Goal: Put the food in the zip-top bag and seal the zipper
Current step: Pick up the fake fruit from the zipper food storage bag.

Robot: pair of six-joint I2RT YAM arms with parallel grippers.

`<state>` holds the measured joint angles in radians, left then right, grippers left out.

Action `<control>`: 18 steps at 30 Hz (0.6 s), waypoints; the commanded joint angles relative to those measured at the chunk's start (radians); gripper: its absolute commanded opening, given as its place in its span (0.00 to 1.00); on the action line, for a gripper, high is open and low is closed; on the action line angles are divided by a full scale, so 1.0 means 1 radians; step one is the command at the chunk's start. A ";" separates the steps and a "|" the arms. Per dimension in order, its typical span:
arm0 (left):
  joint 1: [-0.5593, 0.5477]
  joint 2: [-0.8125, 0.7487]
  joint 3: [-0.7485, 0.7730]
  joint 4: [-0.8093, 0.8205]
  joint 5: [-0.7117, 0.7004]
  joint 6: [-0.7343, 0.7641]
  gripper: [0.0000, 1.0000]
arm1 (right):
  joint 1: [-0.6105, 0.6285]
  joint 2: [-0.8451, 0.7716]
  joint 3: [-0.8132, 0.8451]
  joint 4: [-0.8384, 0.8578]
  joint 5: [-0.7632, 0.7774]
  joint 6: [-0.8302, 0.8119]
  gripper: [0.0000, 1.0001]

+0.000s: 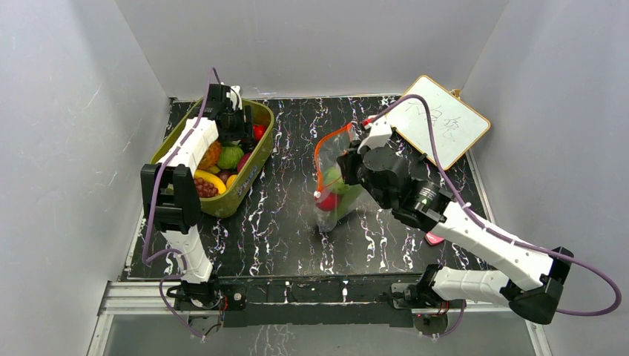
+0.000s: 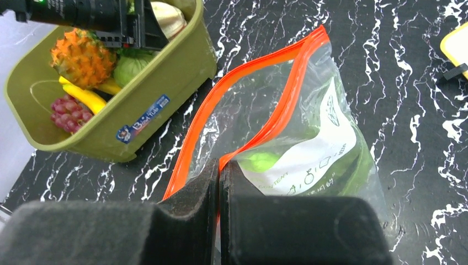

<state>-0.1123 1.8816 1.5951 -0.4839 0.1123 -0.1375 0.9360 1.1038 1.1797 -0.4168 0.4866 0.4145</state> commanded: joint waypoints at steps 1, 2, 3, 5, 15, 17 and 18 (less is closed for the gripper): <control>0.005 -0.004 0.034 -0.064 -0.021 0.003 0.61 | 0.004 -0.087 -0.077 0.165 -0.005 0.022 0.00; 0.005 0.010 0.059 -0.088 -0.022 0.005 0.61 | 0.004 -0.101 -0.082 0.166 0.001 0.049 0.00; 0.005 0.029 0.091 -0.109 -0.025 0.012 0.61 | 0.004 -0.111 -0.077 0.163 0.003 0.064 0.00; 0.003 0.067 0.138 -0.140 -0.059 0.010 0.60 | 0.004 -0.104 -0.040 0.126 0.036 0.108 0.00; -0.044 0.168 0.214 -0.206 -0.055 -0.034 0.60 | 0.004 0.109 0.258 -0.185 0.166 0.097 0.00; -0.045 0.174 0.233 -0.203 -0.089 -0.033 0.60 | 0.004 0.116 0.259 -0.178 0.169 0.090 0.00; -0.046 0.179 0.243 -0.205 -0.102 -0.037 0.60 | 0.004 0.119 0.264 -0.177 0.168 0.086 0.00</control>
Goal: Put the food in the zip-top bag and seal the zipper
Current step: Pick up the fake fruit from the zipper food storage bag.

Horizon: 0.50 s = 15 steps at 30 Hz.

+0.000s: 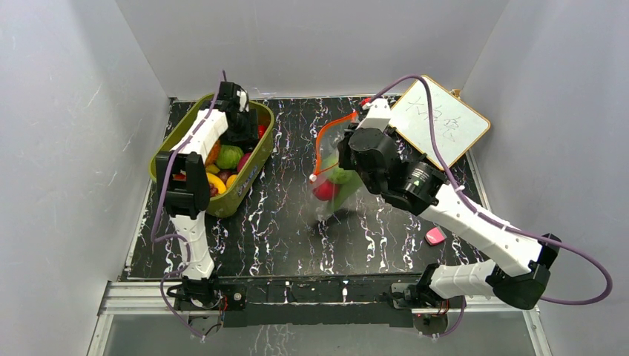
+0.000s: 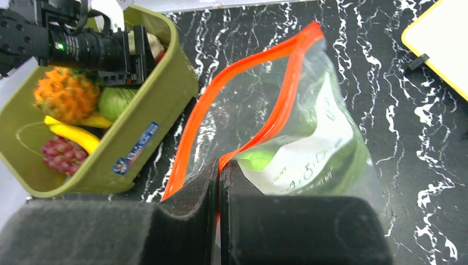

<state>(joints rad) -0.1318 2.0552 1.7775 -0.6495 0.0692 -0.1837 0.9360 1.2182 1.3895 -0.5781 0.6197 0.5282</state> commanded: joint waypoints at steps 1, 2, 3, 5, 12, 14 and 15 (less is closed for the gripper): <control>-0.025 0.013 0.073 -0.046 -0.061 0.001 0.60 | 0.004 0.010 0.064 -0.018 0.032 -0.030 0.00; -0.026 0.019 0.077 -0.048 -0.057 -0.003 0.60 | 0.004 0.019 0.079 -0.022 0.025 -0.032 0.00; -0.027 0.025 0.075 -0.047 -0.054 -0.005 0.60 | 0.004 0.026 0.093 -0.026 0.016 -0.034 0.00; -0.026 0.041 0.066 -0.042 -0.052 -0.003 0.60 | 0.004 0.040 0.108 -0.037 0.007 -0.034 0.00; -0.026 0.070 0.107 -0.066 -0.053 -0.015 0.42 | 0.004 0.030 0.124 -0.051 0.028 -0.016 0.00; -0.028 0.064 0.101 -0.065 -0.048 -0.026 0.34 | 0.004 0.032 0.137 -0.067 0.032 -0.018 0.00; -0.030 0.061 0.097 -0.067 -0.050 -0.031 0.29 | 0.004 0.029 0.139 -0.072 0.035 -0.017 0.00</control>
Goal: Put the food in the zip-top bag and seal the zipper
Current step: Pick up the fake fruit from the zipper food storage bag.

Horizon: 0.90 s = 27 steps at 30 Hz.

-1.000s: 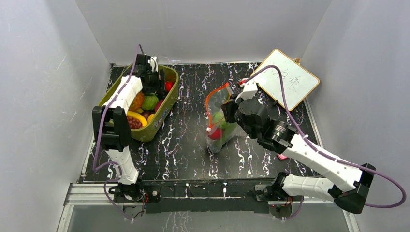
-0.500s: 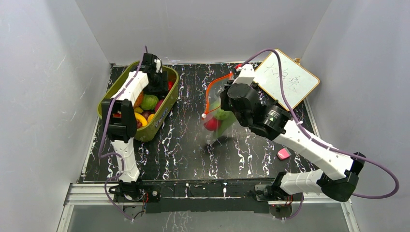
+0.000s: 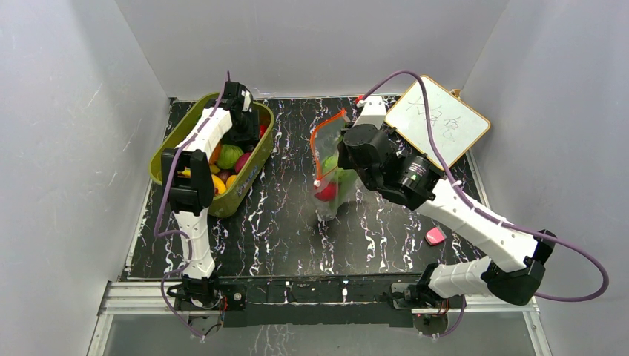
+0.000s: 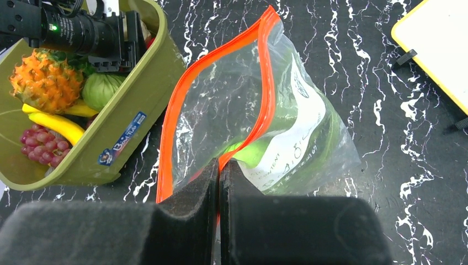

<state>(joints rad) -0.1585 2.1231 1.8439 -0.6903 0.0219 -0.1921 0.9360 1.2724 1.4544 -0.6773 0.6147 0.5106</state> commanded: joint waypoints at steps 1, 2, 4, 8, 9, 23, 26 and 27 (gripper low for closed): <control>-0.007 -0.010 0.029 -0.032 -0.007 -0.025 0.23 | 0.004 -0.029 0.071 0.023 0.044 0.001 0.00; -0.011 -0.014 0.026 -0.039 -0.011 -0.026 0.19 | 0.004 -0.036 0.068 0.021 0.046 0.002 0.00; -0.017 -0.038 0.016 -0.039 -0.019 -0.031 0.16 | 0.004 -0.048 0.063 0.021 0.044 0.005 0.00; -0.019 -0.090 0.031 -0.035 -0.037 -0.060 0.15 | 0.004 -0.059 0.061 0.004 0.026 0.019 0.00; -0.020 -0.101 0.042 -0.044 -0.042 -0.069 0.14 | 0.004 -0.059 0.059 -0.005 0.023 0.026 0.00; -0.019 -0.244 0.017 -0.065 0.017 -0.279 0.12 | 0.004 -0.100 -0.050 -0.001 -0.049 0.166 0.00; -0.019 -0.256 0.026 -0.054 0.069 -0.319 0.12 | 0.004 -0.106 -0.080 0.025 -0.043 0.169 0.00; -0.019 -0.264 0.027 -0.049 0.086 -0.334 0.13 | 0.003 -0.111 -0.094 0.046 -0.046 0.166 0.00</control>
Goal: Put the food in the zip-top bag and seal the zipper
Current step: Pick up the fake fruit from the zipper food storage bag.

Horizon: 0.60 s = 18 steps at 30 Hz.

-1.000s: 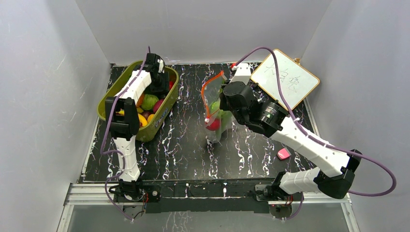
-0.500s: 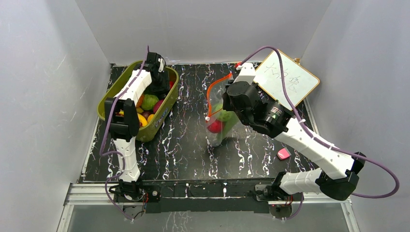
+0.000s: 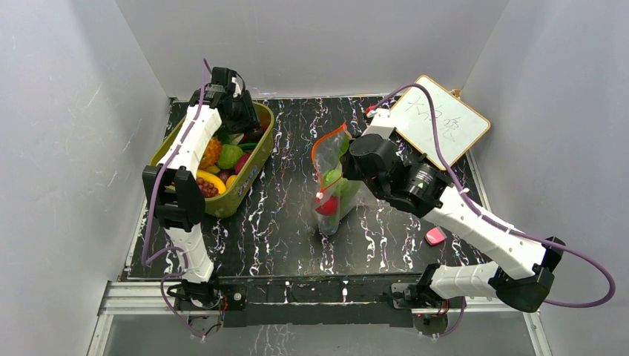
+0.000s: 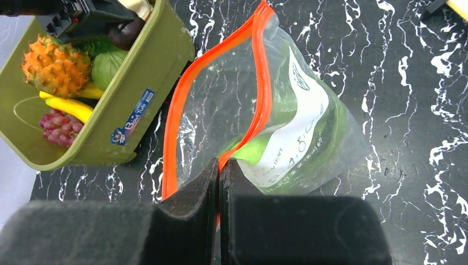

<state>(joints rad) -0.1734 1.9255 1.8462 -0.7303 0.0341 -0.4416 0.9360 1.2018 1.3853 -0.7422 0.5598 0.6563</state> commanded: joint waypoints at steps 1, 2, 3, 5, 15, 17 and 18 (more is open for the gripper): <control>-0.005 -0.073 0.024 -0.003 0.093 -0.097 0.13 | 0.004 -0.045 -0.037 0.126 0.008 0.022 0.00; -0.005 -0.081 0.027 -0.003 0.104 -0.113 0.17 | 0.004 -0.046 -0.043 0.135 0.006 0.025 0.00; -0.005 -0.088 0.031 -0.009 0.114 -0.126 0.19 | 0.004 -0.043 -0.046 0.140 0.002 0.031 0.00; -0.005 -0.112 0.030 -0.013 0.154 -0.150 0.18 | 0.004 -0.029 -0.045 0.140 -0.008 0.037 0.00; -0.006 -0.308 -0.052 0.053 0.436 -0.254 0.12 | 0.004 0.033 -0.077 0.211 -0.057 0.100 0.00; -0.007 -0.367 -0.125 0.104 0.501 -0.297 0.12 | 0.004 0.050 -0.064 0.222 -0.071 0.103 0.00; -0.008 -0.396 -0.159 0.122 0.526 -0.316 0.12 | 0.004 0.060 -0.057 0.227 -0.074 0.103 0.00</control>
<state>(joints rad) -0.1757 1.6711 1.7767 -0.6769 0.3706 -0.6701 0.9360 1.2472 1.3098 -0.6350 0.5083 0.7326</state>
